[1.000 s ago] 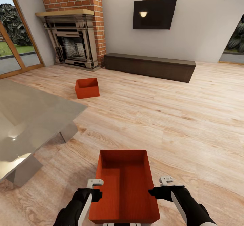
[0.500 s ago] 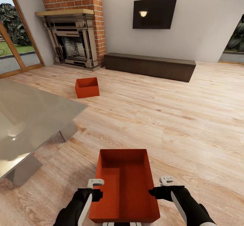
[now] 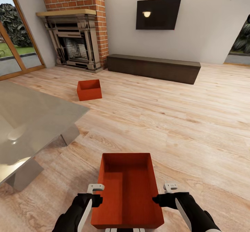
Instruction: Move the two storage containers from the living room to the garage. In the garage, place one container on the floor and stack the other container on top of it (either order is fine).
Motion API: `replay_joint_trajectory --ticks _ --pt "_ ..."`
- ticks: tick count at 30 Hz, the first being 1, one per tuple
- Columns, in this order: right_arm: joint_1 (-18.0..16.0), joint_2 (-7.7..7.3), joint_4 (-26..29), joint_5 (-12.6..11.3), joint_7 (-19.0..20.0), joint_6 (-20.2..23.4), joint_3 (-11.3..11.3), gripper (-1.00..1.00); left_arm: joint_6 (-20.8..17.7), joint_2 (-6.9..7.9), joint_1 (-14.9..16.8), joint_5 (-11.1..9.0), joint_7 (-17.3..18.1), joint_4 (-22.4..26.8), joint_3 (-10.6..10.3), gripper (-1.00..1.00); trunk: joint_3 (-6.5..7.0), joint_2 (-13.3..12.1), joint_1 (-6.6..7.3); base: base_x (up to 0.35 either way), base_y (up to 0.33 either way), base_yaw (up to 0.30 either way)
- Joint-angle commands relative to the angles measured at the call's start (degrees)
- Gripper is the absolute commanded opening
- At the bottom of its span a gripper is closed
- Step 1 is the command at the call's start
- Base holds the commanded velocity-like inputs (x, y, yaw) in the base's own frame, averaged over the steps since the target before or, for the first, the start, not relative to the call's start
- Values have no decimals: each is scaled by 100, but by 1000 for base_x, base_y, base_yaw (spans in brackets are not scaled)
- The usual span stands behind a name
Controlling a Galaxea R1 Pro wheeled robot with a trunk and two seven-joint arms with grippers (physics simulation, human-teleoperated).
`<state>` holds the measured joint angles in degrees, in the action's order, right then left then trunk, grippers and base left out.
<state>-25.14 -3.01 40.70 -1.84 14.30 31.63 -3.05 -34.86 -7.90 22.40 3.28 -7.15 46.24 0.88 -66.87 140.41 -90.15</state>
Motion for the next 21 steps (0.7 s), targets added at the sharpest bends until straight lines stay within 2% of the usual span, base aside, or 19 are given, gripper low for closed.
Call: replay_joint_trajectory --ticks 1,21 --pt "-3 -6 7 -18 1 28 -20 100 -29 -4 1 32 3 8 9 100 -5 2 1 0 0 0" --pt "1 -6 -88 -18 -32 28 -20 100 -3 -9 1 8 8 17 10 100 -5 2 1 -10 0 0"
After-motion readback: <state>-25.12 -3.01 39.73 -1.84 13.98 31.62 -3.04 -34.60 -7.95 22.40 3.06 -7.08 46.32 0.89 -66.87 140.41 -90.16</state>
